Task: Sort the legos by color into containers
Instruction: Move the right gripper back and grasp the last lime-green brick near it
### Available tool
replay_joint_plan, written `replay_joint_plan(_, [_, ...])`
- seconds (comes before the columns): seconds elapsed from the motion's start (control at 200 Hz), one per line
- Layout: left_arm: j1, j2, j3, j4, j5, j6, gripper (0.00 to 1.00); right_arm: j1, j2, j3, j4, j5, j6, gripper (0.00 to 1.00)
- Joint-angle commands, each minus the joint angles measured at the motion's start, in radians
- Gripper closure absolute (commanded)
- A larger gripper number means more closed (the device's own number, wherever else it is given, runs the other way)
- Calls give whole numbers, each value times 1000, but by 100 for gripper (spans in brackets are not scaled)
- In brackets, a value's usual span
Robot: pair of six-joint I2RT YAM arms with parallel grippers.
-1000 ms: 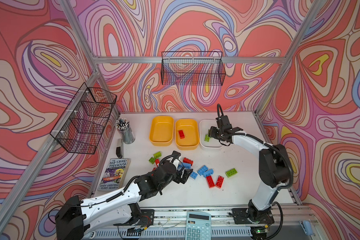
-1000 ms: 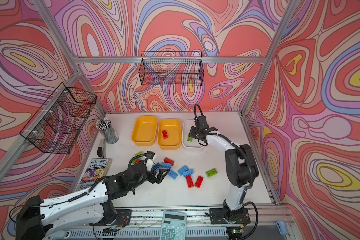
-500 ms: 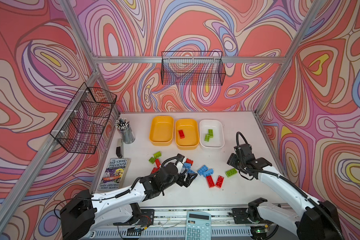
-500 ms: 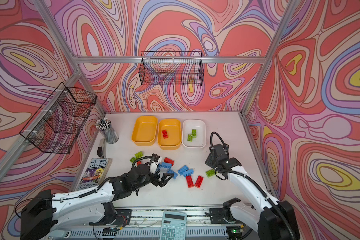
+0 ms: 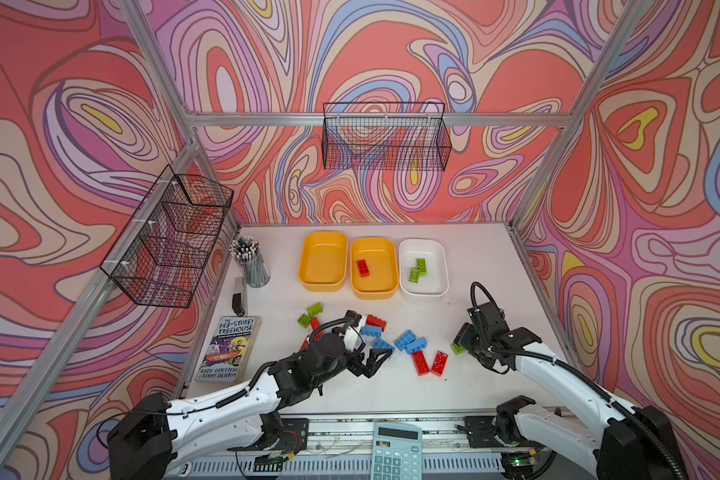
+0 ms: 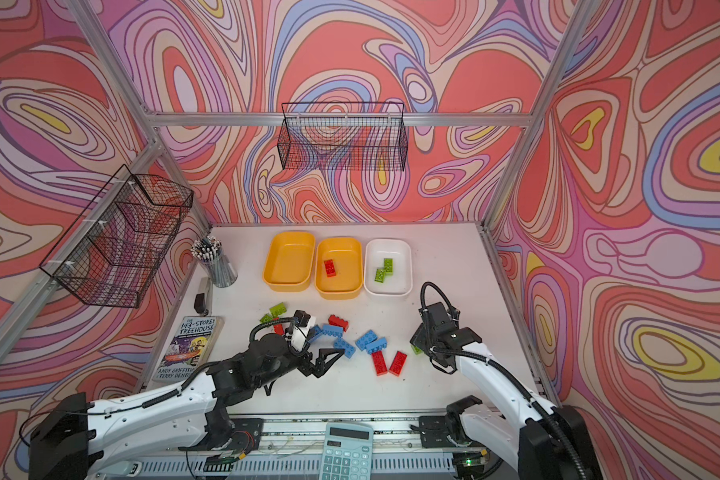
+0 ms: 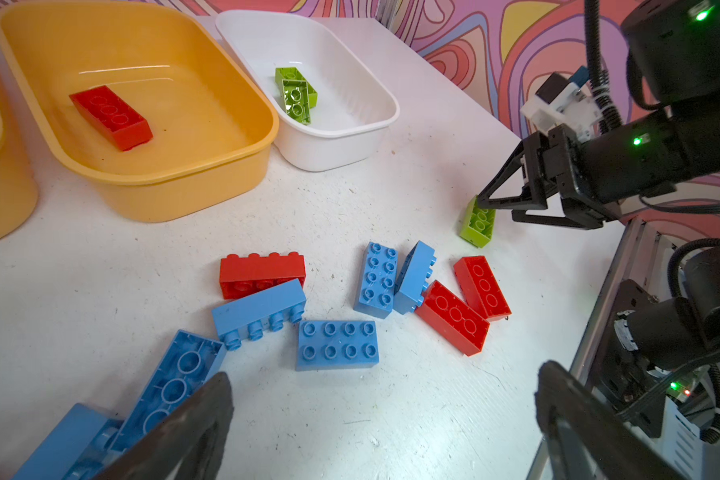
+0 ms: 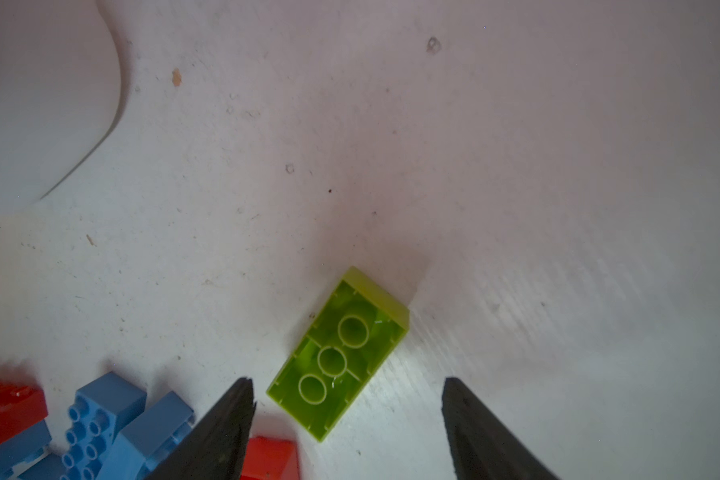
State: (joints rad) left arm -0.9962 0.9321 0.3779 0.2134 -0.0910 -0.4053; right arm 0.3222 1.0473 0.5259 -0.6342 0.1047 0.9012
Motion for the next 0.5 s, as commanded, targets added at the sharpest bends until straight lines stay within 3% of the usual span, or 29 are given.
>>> replay_joint_plan(0.0, [-6,-13,-27,-7,-23,-16,0,6,33,-28,72,-31,23,24])
replay_joint_plan(0.275, [-5,7,-16,-14,-29,-12,0,6,125,-22,150,-37,5,28])
replay_joint_plan(0.371, [-5,5,-17,-20,-36,-14,0,7,157,-15,167,-42,-8,34])
replay_joint_plan(0.496, [-6,5,-17,-29,-42,-15,0,6,196,-12,195,-61,-21,51])
